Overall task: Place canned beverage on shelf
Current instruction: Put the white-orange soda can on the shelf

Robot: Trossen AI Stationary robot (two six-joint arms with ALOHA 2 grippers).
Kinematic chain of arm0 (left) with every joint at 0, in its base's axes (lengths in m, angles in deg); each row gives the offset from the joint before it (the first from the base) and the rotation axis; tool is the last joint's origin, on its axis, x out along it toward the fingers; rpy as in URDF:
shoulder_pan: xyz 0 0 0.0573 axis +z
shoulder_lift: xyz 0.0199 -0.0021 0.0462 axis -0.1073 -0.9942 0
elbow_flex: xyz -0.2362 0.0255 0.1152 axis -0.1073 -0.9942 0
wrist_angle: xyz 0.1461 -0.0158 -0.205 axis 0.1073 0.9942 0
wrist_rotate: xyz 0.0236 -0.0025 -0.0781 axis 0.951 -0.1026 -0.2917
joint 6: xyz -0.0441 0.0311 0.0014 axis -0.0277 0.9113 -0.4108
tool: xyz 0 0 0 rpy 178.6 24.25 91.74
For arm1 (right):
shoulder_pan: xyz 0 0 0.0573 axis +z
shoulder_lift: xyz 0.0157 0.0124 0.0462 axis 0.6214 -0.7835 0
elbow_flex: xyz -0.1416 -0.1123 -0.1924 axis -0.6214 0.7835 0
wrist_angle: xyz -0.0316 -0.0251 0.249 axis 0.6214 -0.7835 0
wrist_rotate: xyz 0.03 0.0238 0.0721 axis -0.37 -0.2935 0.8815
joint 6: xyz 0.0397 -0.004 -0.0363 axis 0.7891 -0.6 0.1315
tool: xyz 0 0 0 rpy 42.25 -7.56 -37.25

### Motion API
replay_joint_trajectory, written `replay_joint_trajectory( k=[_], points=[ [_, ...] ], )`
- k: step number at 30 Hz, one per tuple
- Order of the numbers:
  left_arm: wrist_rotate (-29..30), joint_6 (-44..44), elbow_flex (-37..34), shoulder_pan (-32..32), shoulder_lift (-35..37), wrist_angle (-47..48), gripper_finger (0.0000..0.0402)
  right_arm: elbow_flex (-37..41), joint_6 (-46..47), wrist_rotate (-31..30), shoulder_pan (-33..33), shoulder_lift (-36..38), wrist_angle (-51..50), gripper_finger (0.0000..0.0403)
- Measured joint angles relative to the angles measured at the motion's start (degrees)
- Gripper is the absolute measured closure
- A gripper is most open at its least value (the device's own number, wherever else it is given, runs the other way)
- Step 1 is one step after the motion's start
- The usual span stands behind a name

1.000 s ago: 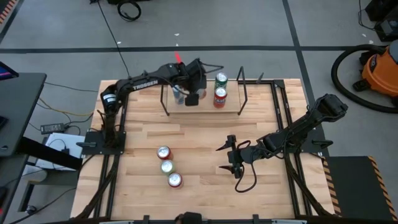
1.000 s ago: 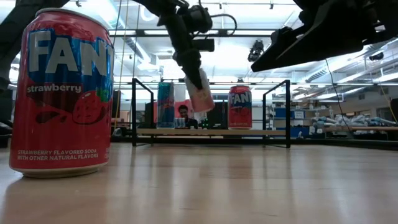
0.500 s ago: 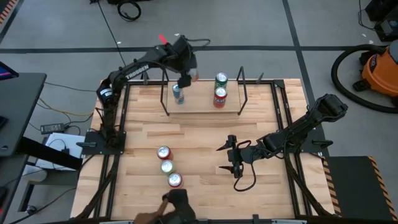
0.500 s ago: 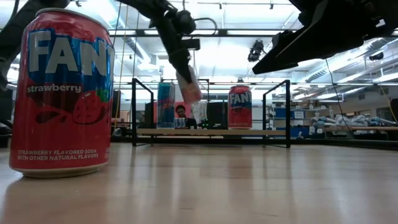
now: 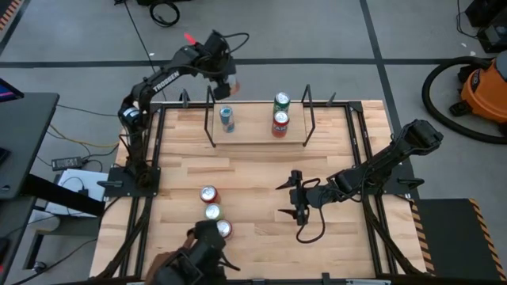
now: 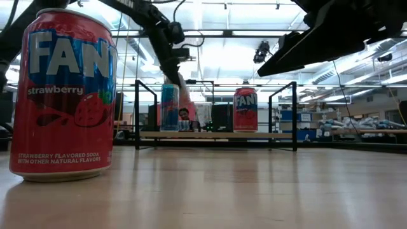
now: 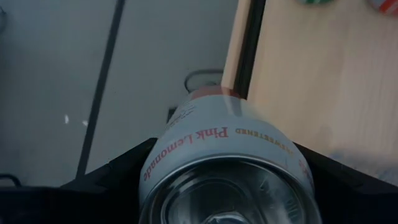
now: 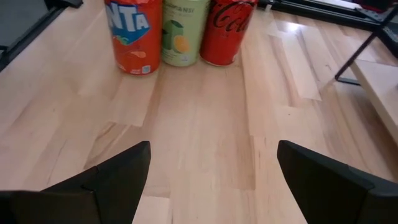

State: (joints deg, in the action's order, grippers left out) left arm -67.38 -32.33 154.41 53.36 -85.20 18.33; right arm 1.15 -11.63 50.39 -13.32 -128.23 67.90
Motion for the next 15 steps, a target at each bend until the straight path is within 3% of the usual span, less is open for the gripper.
replay_joint_trajectory(
  k=[15],
  points=[
    [-6.14,1.57,-0.04,1.97,-3.45,7.42,0.0088,0.00,0.08,-0.92,-1.35,0.00,-0.07,0.0041]
  ],
)
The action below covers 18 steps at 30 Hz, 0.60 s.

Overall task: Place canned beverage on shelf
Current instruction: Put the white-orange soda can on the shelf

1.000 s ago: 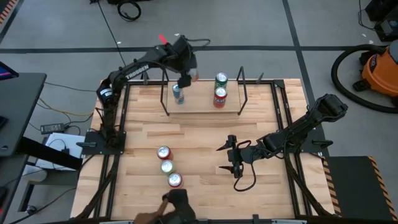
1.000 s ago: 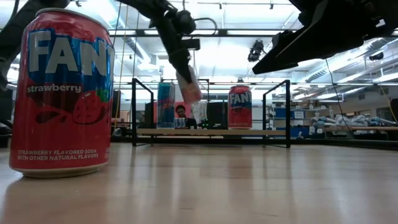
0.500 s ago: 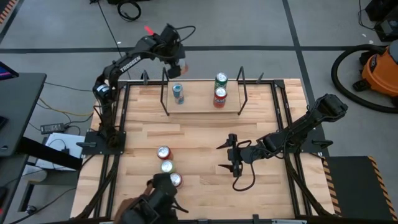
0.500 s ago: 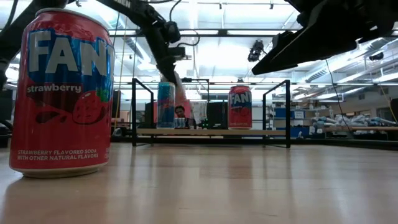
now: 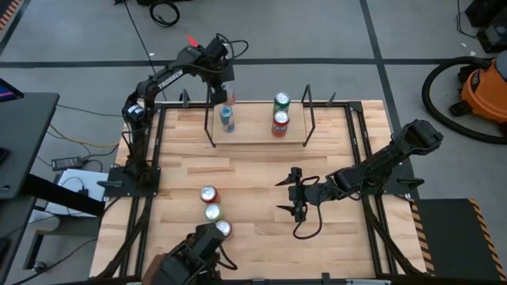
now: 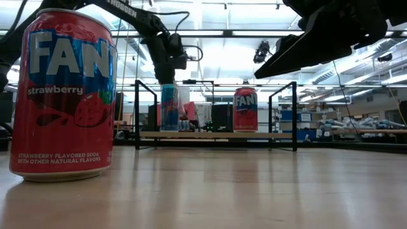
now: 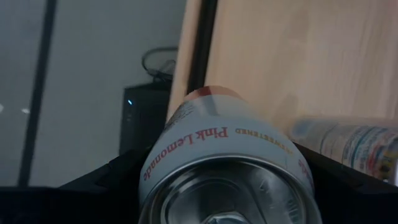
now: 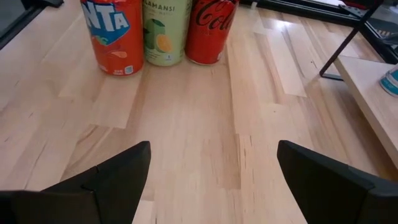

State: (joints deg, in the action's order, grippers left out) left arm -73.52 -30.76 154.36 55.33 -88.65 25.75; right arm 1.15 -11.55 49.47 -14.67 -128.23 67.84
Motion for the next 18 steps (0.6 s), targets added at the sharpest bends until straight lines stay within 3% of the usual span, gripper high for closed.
replay_joint_trajectory(
  k=[18],
  points=[
    [-0.09,1.90,0.00,-3.47,-1.67,3.25,0.0088,0.00,0.02,0.25,0.00,0.00,0.01,0.0041]
  ],
)
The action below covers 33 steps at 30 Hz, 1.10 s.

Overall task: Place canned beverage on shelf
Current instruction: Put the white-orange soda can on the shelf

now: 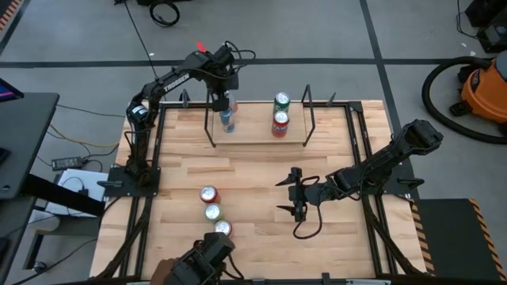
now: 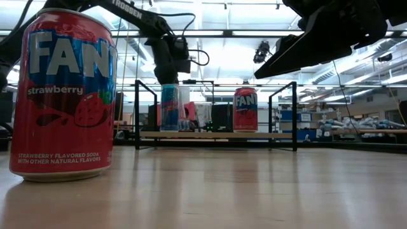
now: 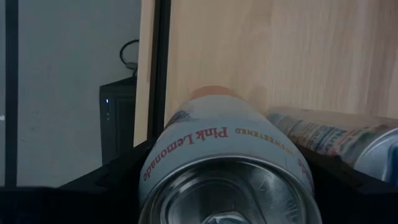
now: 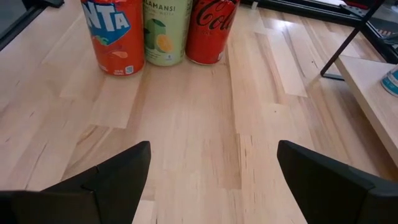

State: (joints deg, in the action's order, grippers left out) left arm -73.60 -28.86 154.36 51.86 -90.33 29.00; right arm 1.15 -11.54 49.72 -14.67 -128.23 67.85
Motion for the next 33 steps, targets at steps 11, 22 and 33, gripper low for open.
replay_joint_trajectory(
  k=[11,22,33],
  points=[
    [1.75,0.71,0.00,-0.66,0.00,0.96,0.0088,0.00,0.46,0.13,0.00,0.00,0.03,0.0041],
    [2.76,1.93,0.00,-0.73,-3.52,1.66,0.0088,0.00,0.60,0.17,0.00,0.00,0.11,0.0041],
    [3.89,2.71,0.00,-0.93,-3.69,1.91,0.0088,0.00,0.57,0.19,0.00,0.00,0.08,0.0041]
  ],
)
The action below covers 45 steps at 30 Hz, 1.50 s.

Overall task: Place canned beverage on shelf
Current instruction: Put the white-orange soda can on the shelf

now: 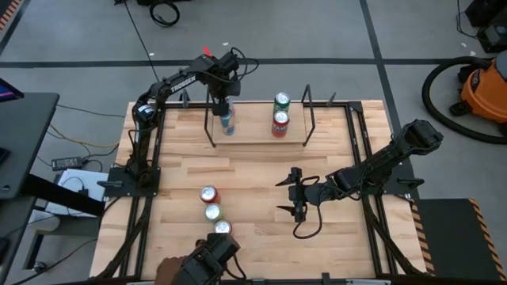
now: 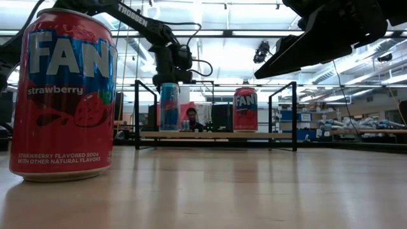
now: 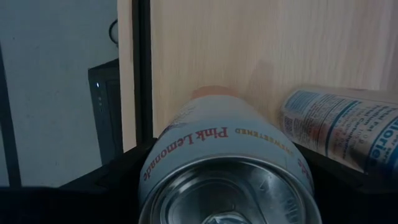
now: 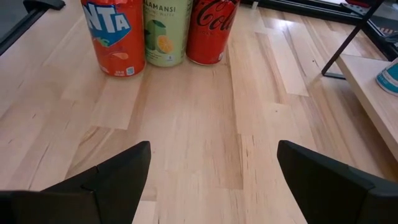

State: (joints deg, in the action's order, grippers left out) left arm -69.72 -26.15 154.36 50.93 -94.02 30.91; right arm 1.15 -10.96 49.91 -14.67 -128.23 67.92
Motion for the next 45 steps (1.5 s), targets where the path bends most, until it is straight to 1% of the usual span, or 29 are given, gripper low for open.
replay_joint_trajectory(
  k=[5,21,23,29,31,37,45],
  points=[
    [0.37,3.61,0.00,-0.35,0.00,-0.10,0.0088,0.00,0.07,0.00,0.00,0.00,0.00,0.0041],
    [1.07,3.40,0.02,-0.39,0.00,-0.08,0.0082,0.00,0.26,0.00,0.00,0.00,-0.01,0.0041],
    [1.11,3.41,0.02,-0.39,0.00,-0.10,0.0075,0.00,0.26,0.00,0.00,0.00,-0.01,0.0041],
    [1.31,3.57,0.04,-0.41,0.02,-0.14,0.0027,0.00,0.26,0.00,0.00,0.00,-0.02,0.0041],
    [1.31,4.04,0.04,-0.59,0.04,-0.16,0.0017,0.00,0.26,0.01,0.00,0.00,-0.02,0.0041],
    [1.59,5.47,0.04,-1.59,0.04,-0.04,0.0013,0.00,0.26,0.02,0.00,0.00,-0.02,0.0041],
    [3.98,5.42,0.09,-1.92,0.11,-0.10,0.0013,0.00,0.28,0.02,0.00,0.00,-0.02,0.0041]
  ],
)
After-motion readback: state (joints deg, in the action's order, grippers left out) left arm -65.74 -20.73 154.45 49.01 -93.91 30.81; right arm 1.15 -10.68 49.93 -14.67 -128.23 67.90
